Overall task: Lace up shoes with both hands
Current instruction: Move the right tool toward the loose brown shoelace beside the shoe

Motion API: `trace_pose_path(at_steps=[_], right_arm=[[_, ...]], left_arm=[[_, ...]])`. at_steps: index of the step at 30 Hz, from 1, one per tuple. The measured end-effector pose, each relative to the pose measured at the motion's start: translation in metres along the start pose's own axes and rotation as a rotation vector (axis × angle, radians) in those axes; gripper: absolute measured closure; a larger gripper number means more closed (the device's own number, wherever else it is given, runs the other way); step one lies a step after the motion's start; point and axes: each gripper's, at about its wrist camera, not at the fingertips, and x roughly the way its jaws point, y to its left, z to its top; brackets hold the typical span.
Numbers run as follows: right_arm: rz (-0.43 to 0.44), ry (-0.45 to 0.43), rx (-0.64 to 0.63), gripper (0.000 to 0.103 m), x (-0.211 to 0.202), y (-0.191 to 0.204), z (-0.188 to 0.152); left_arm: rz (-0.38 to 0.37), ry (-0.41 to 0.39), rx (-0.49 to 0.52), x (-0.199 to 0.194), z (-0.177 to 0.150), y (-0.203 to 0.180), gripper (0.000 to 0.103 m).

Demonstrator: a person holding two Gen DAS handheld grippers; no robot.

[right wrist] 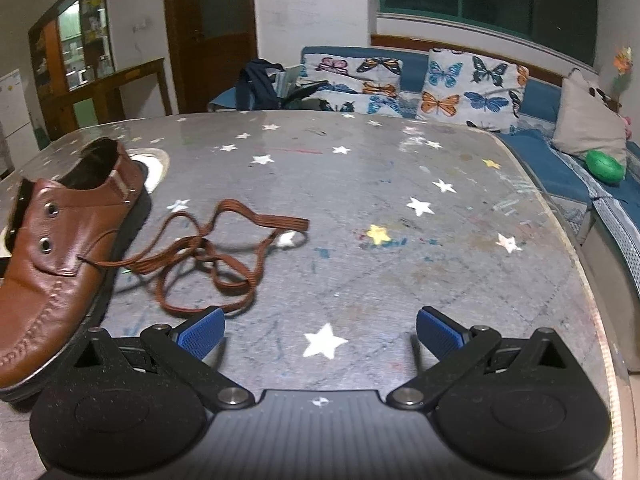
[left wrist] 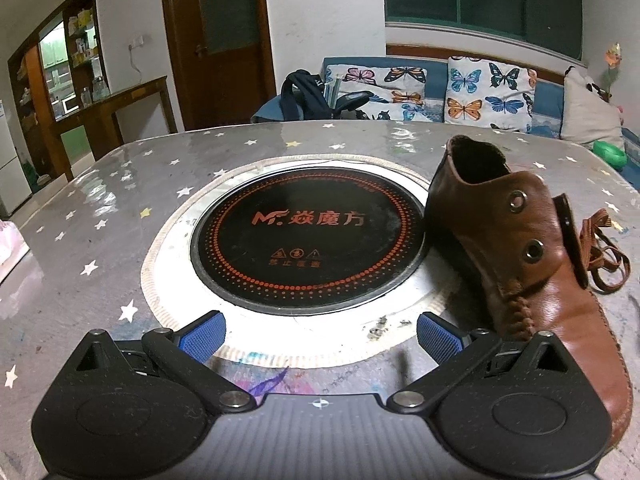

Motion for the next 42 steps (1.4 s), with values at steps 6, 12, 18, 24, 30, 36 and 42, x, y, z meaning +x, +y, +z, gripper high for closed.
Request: trace_pose_path(at_steps=[6,12,18,24,30,36,42], right_arm=[[0.044,-0.011,-0.048,0.000,-0.008,0.017,0.004],[0.081,-0.016,-0.128,0.003,-0.008,0.040,0.007],[0.094,0.002,-0.160,0.009,0.009,0.051,0.010],[0.072,0.016,-0.161,0.020,0.019,0.046,0.012],[0.018,0.009,-0.137,0.028,0.016,0.028,0.017],[0.037,-0.031,-0.151,0.034,0.006,0.022,0.028],[0.114,-0.031,-0.176,0.053,0.021,0.031,0.044]], left_arm=[[-0.008,-0.003,0.004,-0.007,0.000,-0.001,0.000],[-0.018,-0.004,0.005,-0.008,0.002,-0.003,0.000],[-0.027,-0.011,0.014,-0.010,0.003,-0.004,0.000],[-0.031,-0.013,0.018,-0.010,0.003,-0.004,0.000],[-0.035,-0.010,0.017,-0.006,0.005,-0.005,0.000],[-0.040,-0.005,0.026,-0.004,0.005,-0.008,0.000],[-0.045,-0.003,0.038,-0.003,0.005,-0.010,0.000]])
